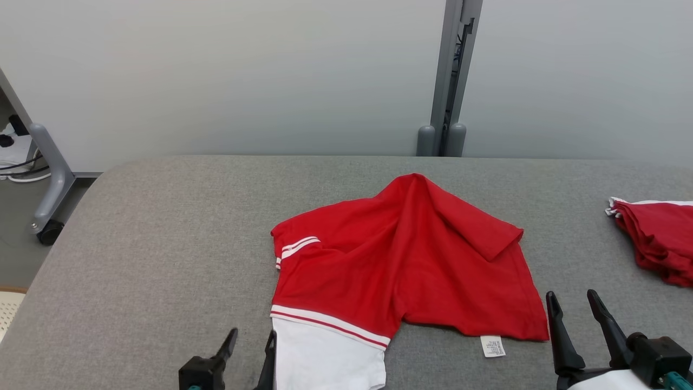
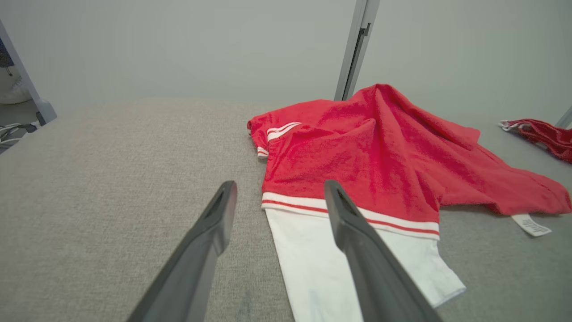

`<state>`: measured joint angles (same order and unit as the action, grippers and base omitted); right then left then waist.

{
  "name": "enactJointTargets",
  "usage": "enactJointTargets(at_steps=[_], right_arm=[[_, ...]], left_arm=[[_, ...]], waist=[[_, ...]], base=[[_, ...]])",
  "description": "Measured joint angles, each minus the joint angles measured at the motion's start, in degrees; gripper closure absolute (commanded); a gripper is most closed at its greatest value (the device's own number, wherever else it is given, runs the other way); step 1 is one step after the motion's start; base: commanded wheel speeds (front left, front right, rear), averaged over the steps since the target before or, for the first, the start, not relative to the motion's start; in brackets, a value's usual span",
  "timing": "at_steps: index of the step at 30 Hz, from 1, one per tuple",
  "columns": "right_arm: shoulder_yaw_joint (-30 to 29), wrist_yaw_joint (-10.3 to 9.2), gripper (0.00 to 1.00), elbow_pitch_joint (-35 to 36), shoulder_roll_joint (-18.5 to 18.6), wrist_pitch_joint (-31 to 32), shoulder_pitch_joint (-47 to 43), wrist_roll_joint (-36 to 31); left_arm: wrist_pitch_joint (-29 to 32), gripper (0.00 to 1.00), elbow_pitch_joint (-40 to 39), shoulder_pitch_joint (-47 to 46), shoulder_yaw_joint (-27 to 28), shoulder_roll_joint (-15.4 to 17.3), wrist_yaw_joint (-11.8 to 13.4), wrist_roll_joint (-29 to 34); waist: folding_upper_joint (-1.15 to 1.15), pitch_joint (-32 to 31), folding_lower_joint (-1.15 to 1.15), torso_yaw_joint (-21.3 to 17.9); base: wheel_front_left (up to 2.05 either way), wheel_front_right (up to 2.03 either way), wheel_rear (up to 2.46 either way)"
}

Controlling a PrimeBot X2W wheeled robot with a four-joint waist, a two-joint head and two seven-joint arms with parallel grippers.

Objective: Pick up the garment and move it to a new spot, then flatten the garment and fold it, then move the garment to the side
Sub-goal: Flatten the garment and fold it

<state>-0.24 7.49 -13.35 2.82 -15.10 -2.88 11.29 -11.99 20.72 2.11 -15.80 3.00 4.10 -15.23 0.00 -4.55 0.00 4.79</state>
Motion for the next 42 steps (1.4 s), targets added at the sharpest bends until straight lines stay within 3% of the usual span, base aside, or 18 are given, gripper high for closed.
enactJointTargets(at_steps=[9, 13, 20, 33, 34, 35, 36, 40, 42], right_arm=[[0.38, 0.00, 0.00, -0.67, -0.01, 0.00, 0.17, -0.45], [0.47, 0.00, 0.00, -0.87, -0.01, 0.00, 0.29, -0.59], [0.63, 0.00, 0.00, -1.18, -0.02, 0.00, 0.53, -0.76], [1.19, 0.00, 0.00, -1.77, -0.02, 0.00, 0.60, -1.26], [1.18, 0.00, 0.00, -1.77, -0.02, 0.00, 0.60, -1.27], [1.20, 0.00, 0.00, -1.78, -0.02, 0.00, 0.60, -1.27], [1.18, 0.00, 0.00, -1.82, -0.02, 0.00, 0.60, -1.30], [1.23, 0.00, 0.00, -1.94, -0.02, 0.00, 0.60, -1.36], [1.15, 0.00, 0.00, -1.98, -0.02, 0.00, 0.60, -1.37]], left_arm=[[14.95, 0.00, 2.86, 2.42, -3.31, -0.16, -0.35, -5.67], [18.38, 0.00, 2.18, 2.92, -4.52, -0.16, 0.04, -7.03], [20.00, 0.00, 2.03, 3.47, -4.81, -0.20, 1.57, -9.59], [18.15, 0.00, 5.31, 2.33, -5.71, -0.20, 5.57, -20.71], [17.82, 0.05, 5.66, 2.07, -5.82, -0.21, 5.63, -21.16], [17.52, 0.22, 5.99, 1.92, -5.89, -0.20, 5.86, -21.82], [17.38, 0.45, 6.33, 1.82, -5.98, -0.20, 6.00, -22.61], [16.91, 0.97, 8.23, 0.77, -6.88, -0.02, 6.49, -23.70], [16.45, 1.00, 9.01, 0.51, -7.50, -0.14, 6.46, -23.90]], waist=[[0.00, 0.42, 0.00, -0.17], [0.00, 0.63, 0.00, -0.60], [0.00, 0.85, 0.00, -1.76], [0.00, 1.15, 0.00, -4.95], [0.00, 1.17, 0.00, -5.13], [0.00, 1.17, 0.00, -5.30], [0.00, 1.18, 0.00, -5.45], [0.00, 1.15, 0.00, -5.83], [0.00, 1.10, 0.00, -5.84]], base=[[0.00, 0.00, 0.00], [0.00, 0.00, 0.00], [0.00, 0.00, 0.00], [0.00, 0.00, 0.00], [0.00, 0.00, 0.00], [0.00, 0.00, 0.00], [0.00, 0.00, 0.00], [0.00, 0.00, 0.00], [0.00, 0.00, 0.00]])
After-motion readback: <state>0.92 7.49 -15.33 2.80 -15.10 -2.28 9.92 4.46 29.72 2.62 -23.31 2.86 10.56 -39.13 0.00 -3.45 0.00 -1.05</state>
